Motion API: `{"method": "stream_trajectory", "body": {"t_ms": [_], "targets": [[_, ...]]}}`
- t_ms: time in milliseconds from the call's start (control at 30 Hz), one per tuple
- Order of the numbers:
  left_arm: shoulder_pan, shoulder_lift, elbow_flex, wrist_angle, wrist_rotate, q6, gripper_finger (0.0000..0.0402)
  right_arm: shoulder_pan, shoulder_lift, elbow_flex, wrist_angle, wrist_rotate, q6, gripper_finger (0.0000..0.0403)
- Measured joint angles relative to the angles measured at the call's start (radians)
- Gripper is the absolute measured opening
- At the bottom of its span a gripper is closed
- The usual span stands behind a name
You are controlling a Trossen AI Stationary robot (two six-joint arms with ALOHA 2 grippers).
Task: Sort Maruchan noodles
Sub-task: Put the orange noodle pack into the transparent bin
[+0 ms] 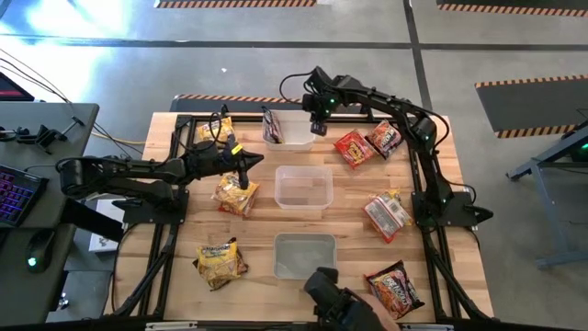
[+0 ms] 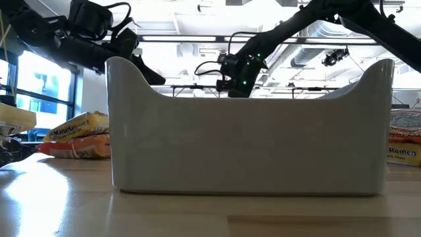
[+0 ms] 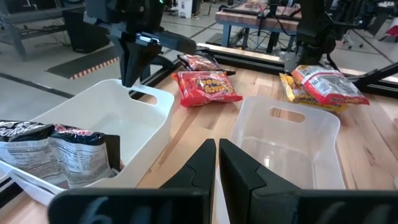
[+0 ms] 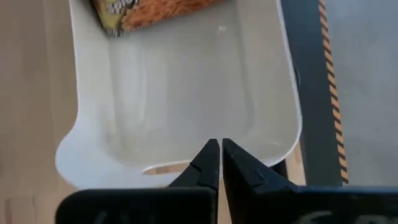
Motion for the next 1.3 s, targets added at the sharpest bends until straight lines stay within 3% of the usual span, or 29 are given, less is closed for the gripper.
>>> {"method": "stream_trajectory", "body": {"t_ms": [633,1033,1167,1300], "targets": [[0.000,0.000,0.000,-0.007,0.001,-0.003,0.0012,-0.003,-0.002,0.001,-0.060,0.067,-0.001,0.0000],[-0.004,0.000,-0.005,0.009,0.001,-0.028,0.0012,-0.021,-0.037,0.141,-0.224,0.056,-0.001,0.0000],[-0.014,0.000,-0.055,0.115,0.003,-0.020,0.0005,-0.020,-0.148,0.039,-0.173,0.003,0.026,0.0000],[-0.010,0.000,-0.109,0.224,0.008,-0.019,0.0001,-0.005,-0.305,-0.197,-0.001,0.033,0.090,0.0000]]}}
